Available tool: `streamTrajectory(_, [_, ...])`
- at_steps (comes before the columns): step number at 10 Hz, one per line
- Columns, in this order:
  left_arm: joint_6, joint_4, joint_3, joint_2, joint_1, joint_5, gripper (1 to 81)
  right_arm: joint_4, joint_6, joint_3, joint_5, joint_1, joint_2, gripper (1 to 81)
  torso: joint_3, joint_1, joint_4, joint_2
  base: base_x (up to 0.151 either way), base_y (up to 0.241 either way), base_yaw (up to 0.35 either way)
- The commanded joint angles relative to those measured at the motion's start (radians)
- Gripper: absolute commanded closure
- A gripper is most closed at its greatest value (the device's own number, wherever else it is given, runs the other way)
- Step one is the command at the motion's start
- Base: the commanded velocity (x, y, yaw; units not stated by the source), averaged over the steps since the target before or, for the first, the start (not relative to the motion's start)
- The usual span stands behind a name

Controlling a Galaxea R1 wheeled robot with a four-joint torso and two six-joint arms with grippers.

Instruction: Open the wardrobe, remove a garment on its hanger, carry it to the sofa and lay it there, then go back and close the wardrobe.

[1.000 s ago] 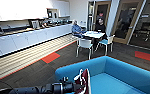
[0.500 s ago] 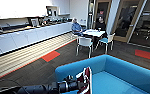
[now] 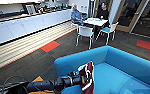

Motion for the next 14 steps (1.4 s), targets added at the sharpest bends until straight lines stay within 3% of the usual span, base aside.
streamTrajectory(1, [-0.003, 0.011, -0.026, 0.036, -0.164, 0.020, 81.1, -0.003, -0.003, 0.005, -0.064, 0.011, 0.008, 1.0, -0.088, 0.000, 0.000, 0.000, 0.000, 0.000, 0.000])
streamTrajectory(3, [-0.005, 0.004, -0.074, 0.088, -0.214, 0.048, 81.1, -0.003, -0.003, 0.005, -0.064, 0.011, 0.008, 1.0, -0.136, 0.000, 0.000, 0.001, 0.000, 0.000, 0.000])
streamTrajectory(4, [-0.008, 0.000, -0.103, 0.119, -0.234, 0.057, 81.1, -0.003, -0.003, 0.005, -0.064, 0.011, 0.008, 1.0, -0.089, 0.000, 0.000, 0.001, 0.000, 0.000, 0.000])
streamTrajectory(9, [-0.014, -0.004, -0.226, 0.297, -0.313, 0.095, 81.1, -0.003, -0.003, 0.005, -0.064, 0.012, 0.008, 1.0, -0.112, 0.002, 0.000, 0.002, 0.000, 0.000, 0.000])
streamTrajectory(14, [-0.089, -0.004, -0.322, 0.418, -0.440, 0.094, 81.1, -0.003, -0.003, 0.005, -0.064, 0.012, 0.008, 1.0, -0.112, 0.002, 0.000, 0.002, 0.000, 0.000, 0.000])
